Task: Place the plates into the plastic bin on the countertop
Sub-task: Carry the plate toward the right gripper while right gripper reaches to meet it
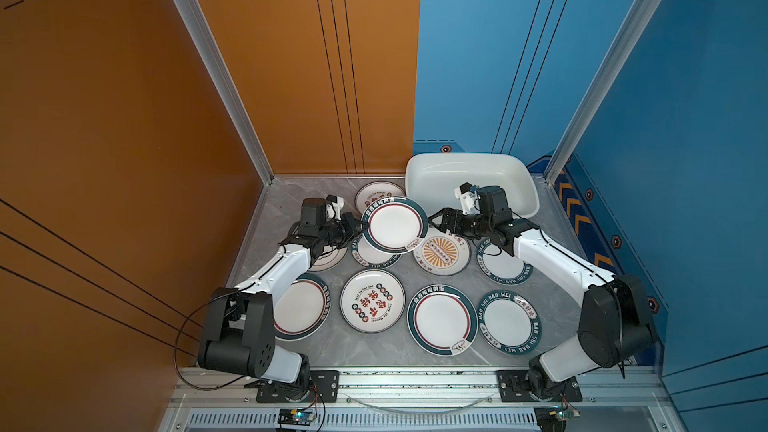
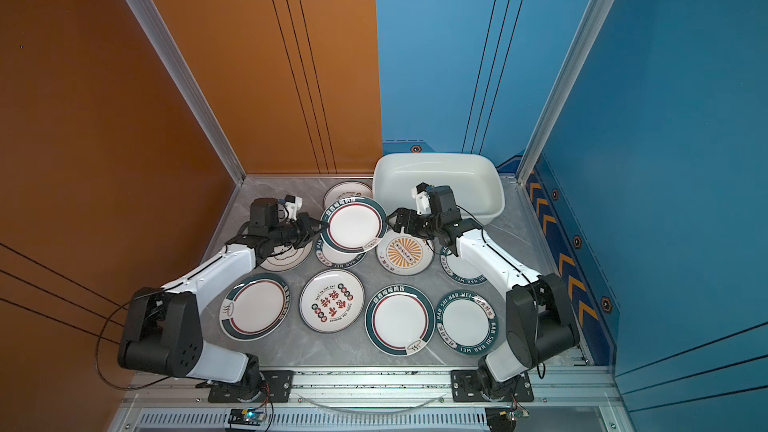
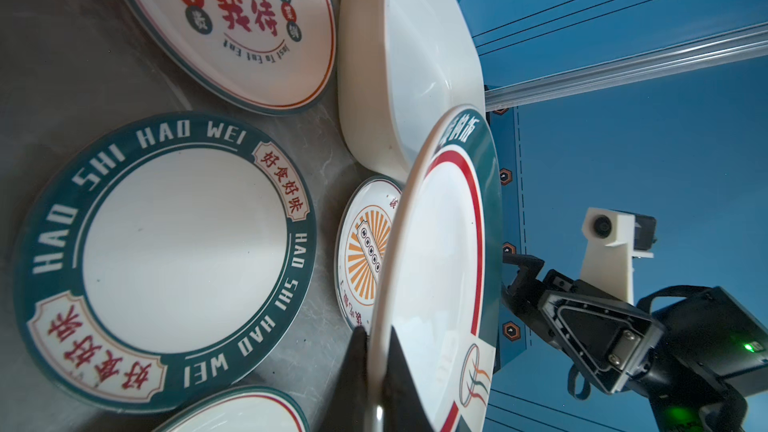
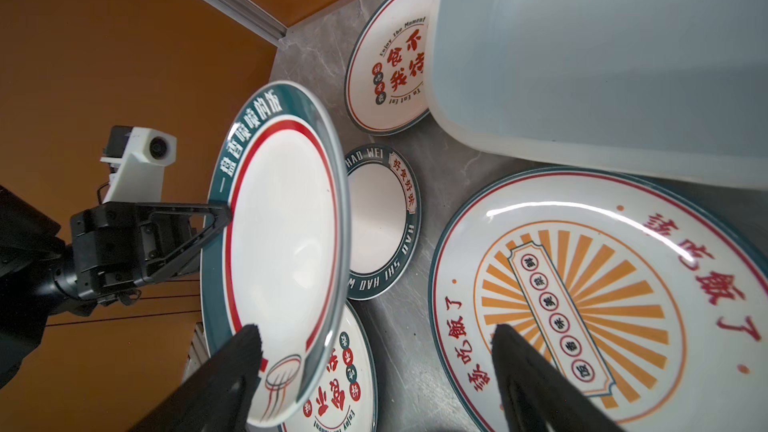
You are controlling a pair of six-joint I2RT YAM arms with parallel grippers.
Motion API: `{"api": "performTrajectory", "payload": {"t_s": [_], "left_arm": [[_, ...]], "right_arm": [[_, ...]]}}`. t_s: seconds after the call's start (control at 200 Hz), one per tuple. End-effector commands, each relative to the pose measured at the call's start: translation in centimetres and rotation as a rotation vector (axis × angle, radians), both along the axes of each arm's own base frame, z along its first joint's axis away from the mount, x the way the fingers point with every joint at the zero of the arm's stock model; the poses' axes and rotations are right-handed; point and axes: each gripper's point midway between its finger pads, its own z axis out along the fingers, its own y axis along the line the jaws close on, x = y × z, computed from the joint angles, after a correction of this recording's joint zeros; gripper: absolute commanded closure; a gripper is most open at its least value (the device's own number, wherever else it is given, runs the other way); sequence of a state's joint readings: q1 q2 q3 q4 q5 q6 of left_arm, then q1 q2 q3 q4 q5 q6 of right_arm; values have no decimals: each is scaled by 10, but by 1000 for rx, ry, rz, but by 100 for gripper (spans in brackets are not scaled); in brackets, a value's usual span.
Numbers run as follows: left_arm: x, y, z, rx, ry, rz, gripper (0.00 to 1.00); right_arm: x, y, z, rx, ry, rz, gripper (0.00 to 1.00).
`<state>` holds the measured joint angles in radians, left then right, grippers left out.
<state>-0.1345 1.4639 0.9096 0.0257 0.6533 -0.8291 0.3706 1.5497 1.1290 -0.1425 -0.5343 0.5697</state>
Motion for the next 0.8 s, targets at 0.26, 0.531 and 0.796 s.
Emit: {"api": "performTrajectory", "payload": {"t_s": [0.26,0.531,0.796], "left_arm": [[-9,-38,4,6,9,-118,100],[-10,-51,11,3,-8,-152,100],[-9,-55,12,10,-19,-162,100]], "right_arm": [[1,31,-5,112,39,82,27],[-1,37,-11,162,69,91,44],[-6,48,-14,238,117,134,59]]}}
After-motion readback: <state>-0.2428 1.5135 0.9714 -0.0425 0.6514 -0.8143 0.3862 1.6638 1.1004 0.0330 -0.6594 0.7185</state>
